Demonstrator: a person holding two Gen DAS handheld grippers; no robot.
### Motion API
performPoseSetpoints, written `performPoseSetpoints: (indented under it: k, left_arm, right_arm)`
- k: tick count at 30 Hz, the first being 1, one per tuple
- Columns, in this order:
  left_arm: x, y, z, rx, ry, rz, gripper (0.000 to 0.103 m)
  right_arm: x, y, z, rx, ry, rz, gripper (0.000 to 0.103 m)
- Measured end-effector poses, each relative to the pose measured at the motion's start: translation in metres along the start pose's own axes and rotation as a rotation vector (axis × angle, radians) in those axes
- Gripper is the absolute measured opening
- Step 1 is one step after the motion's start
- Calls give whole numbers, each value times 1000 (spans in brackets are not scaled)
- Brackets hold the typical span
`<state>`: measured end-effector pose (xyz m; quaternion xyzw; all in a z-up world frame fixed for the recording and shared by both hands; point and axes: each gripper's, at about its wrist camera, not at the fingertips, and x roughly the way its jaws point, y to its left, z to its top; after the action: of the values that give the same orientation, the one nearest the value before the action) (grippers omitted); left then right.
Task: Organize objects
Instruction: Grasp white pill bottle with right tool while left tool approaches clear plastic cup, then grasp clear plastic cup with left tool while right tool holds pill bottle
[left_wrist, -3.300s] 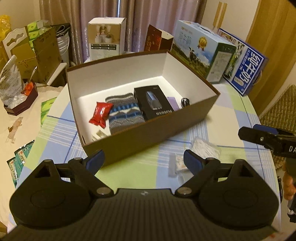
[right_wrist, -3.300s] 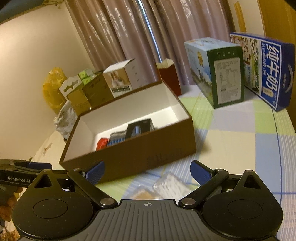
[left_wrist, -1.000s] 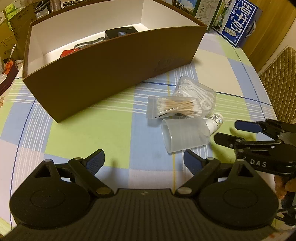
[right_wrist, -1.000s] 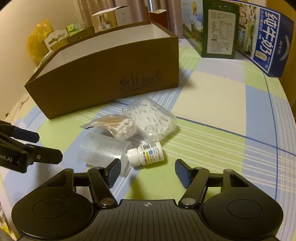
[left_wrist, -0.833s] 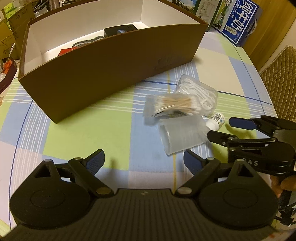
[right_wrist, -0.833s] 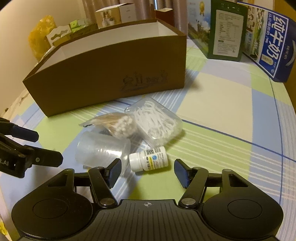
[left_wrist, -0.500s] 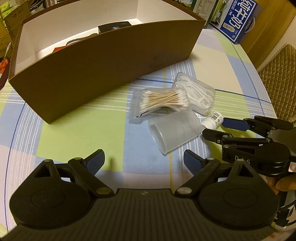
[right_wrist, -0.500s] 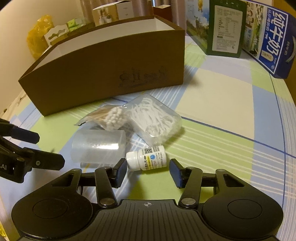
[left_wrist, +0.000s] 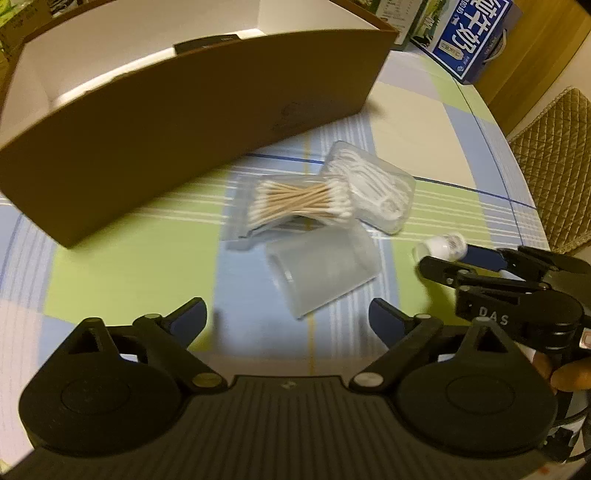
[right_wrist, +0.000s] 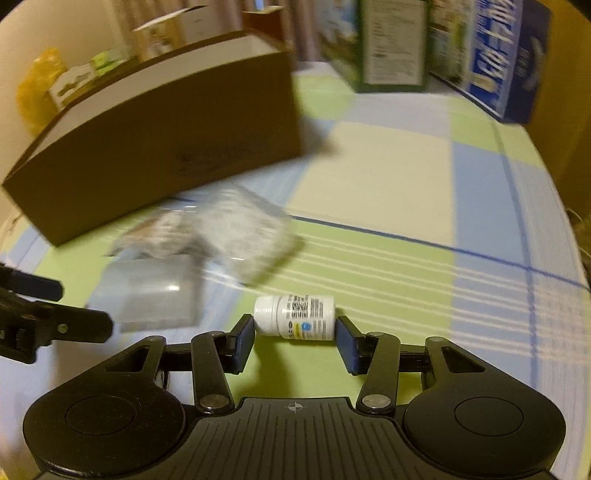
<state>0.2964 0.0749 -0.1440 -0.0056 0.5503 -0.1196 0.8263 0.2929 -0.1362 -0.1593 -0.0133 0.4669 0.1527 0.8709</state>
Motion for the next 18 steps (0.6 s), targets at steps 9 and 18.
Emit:
performPoseSetpoints:
  k: [9,18]
  left_arm:
    - [28,-23,11,-47,25,26,95]
    - [39,-23,16,-84,-8,71,89]
  right_arm:
    - [-10,-37,-2,91,-20,-67,45]
    - [-12,-45,-3,105,-32,-77,45]
